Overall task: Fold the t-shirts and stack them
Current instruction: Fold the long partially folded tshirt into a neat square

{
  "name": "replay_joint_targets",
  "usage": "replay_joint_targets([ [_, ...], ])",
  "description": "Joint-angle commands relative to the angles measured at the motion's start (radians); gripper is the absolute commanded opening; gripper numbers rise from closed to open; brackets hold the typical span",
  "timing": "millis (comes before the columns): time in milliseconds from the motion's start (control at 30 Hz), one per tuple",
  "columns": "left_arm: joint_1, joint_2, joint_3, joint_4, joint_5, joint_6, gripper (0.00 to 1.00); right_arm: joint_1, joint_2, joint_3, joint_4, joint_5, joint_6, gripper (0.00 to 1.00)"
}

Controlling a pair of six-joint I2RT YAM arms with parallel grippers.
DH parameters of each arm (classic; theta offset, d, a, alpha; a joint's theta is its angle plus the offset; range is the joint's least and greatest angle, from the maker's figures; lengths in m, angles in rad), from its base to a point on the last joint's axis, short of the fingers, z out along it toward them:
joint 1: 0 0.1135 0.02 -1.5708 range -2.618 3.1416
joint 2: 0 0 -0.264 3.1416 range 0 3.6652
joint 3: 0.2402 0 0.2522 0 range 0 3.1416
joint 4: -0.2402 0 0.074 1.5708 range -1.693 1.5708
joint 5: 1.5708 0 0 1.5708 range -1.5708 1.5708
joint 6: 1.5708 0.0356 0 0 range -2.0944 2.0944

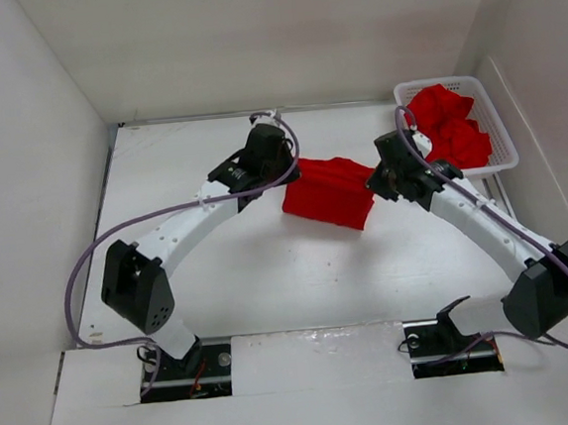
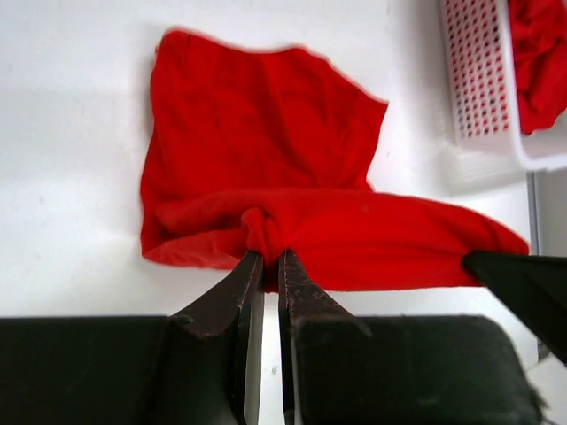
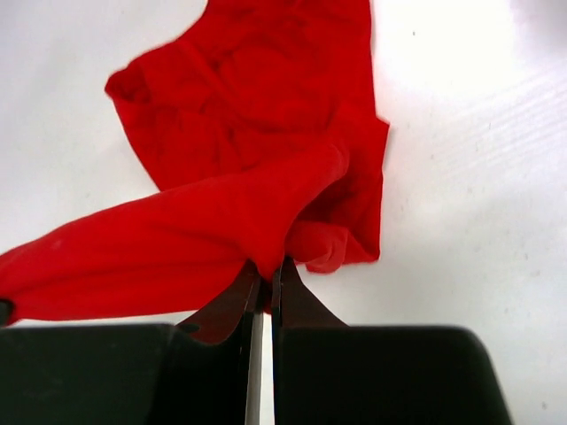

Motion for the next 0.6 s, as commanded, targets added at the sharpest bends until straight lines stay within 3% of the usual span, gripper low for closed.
replay_joint_targets([
  [0,0.06,0.056,0.129,0.016,-0.007,0.058,0.0,-0.078,0.042,0.037,0.03,-0.022,-0.116,0.0],
  [167,0.134,0.137,0.215,0.026,0.044,0.086,0.0,-0.158,0.118,0.083,0.085,-0.071,-0.145,0.0],
  [367,0.134,0.24,0.331,0.0,0.068,0.129,0.0,-0.182,0.166,0.128,0.094,-0.126,-0.167,0.0],
  [433,0.134,0.24,0.331,-0.01,0.068,0.12,0.0,-0.173,0.157,0.128,0.084,-0.145,-0.176,0.0],
  [567,0.134,0.133,0.186,0.026,0.068,0.1,0.0,-0.119,0.083,0.053,0.061,-0.166,-0.164,0.0],
])
